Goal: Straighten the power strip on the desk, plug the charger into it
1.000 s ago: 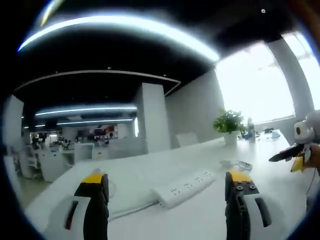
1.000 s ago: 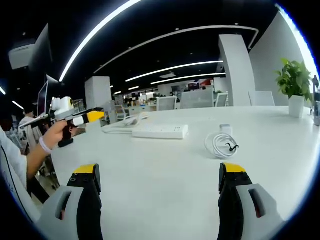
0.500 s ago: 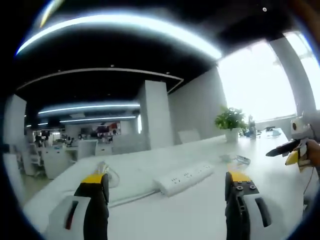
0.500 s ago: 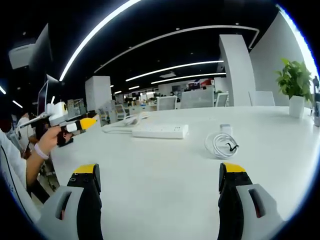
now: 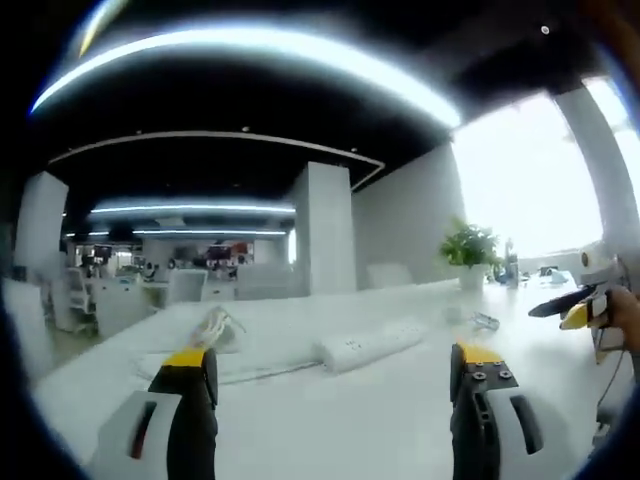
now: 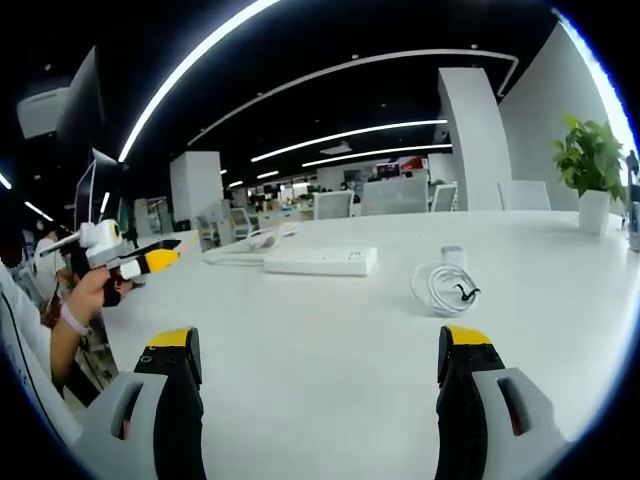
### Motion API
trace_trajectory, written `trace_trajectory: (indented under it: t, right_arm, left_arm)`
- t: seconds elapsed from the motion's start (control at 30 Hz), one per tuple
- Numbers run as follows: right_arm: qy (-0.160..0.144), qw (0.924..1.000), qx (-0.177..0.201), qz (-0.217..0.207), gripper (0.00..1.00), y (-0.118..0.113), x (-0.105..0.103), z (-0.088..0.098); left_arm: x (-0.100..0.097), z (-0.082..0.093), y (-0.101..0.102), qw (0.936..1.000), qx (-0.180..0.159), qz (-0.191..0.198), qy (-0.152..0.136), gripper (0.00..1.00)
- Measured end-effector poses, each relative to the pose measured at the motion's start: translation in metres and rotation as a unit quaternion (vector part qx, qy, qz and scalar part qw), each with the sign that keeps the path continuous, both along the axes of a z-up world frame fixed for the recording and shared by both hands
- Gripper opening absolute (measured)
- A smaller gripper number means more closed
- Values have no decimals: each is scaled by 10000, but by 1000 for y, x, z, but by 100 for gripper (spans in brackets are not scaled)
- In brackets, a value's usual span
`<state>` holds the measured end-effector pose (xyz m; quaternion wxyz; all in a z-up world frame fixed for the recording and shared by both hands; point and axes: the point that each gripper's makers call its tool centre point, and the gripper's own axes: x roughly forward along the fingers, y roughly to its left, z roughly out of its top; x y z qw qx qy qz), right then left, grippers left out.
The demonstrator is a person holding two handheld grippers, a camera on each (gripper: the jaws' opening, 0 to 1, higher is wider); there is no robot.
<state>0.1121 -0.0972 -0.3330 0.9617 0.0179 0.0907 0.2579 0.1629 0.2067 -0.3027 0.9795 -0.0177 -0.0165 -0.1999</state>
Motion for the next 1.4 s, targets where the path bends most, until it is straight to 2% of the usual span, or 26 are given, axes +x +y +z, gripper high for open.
trace_trajectory:
  t: [0.3, 0.43, 0.67, 0.83, 1.17, 1.4]
  right_arm:
    - [35, 10000, -25, 17, 98, 2, 0, -3]
    - [30, 10000, -31, 23, 98, 3, -1, -3]
    - [25, 10000, -54, -11, 98, 1, -2, -2]
    - [-13, 10000, -48, -13, 98, 2, -1, 1]
    - [-55, 10000, -58, 0, 98, 4, -1, 4]
    - [-55, 10000, -63, -4, 98, 4, -1, 4]
  left_arm:
    - [-15, -4, 11, 9988, 224, 443, -39, 99]
    - [-19, -4, 15, 9979, 188, 607, -81, 99]
    - [-32, -15, 20, 9966, 30, 817, 12, 99]
    - [-41, -21, 20, 9966, -180, 798, 81, 99]
    - [-47, -23, 21, 9965, -6, 828, 120, 99]
    - [-47, -23, 24, 9960, -72, 876, 130, 99]
